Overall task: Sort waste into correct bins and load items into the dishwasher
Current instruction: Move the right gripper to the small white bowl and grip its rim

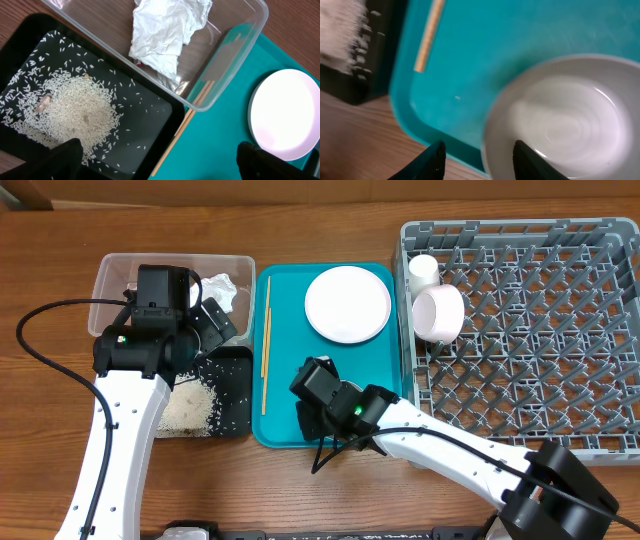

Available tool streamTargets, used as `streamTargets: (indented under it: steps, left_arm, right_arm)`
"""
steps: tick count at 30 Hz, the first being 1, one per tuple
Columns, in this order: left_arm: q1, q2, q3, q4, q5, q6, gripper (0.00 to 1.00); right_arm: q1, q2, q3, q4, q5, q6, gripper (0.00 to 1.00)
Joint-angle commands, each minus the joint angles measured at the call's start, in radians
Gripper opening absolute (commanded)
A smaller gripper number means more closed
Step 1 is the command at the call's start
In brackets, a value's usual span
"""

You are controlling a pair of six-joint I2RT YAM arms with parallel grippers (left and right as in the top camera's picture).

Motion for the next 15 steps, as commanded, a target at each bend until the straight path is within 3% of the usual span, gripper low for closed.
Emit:
streamTargets:
  steps: [1,8,15]
  left_arm:
    - [0.002,-0.006,0.013,0.003,0.001,0.016,1.00]
    - [0.002,-0.006,0.013,0.003,0.001,0.016,1.00]
    - [0.002,-0.006,0.013,0.003,0.001,0.016,1.00]
  right_arm:
    - [0.000,0.019,-0.025,0.032,0.036,-0.007,0.49]
    - [0.001,0.072,-0.029,0.069,0.014,-0.007,0.48]
    - [0.001,0.079,-0.029,0.064,-0.003,-0.007,0.26]
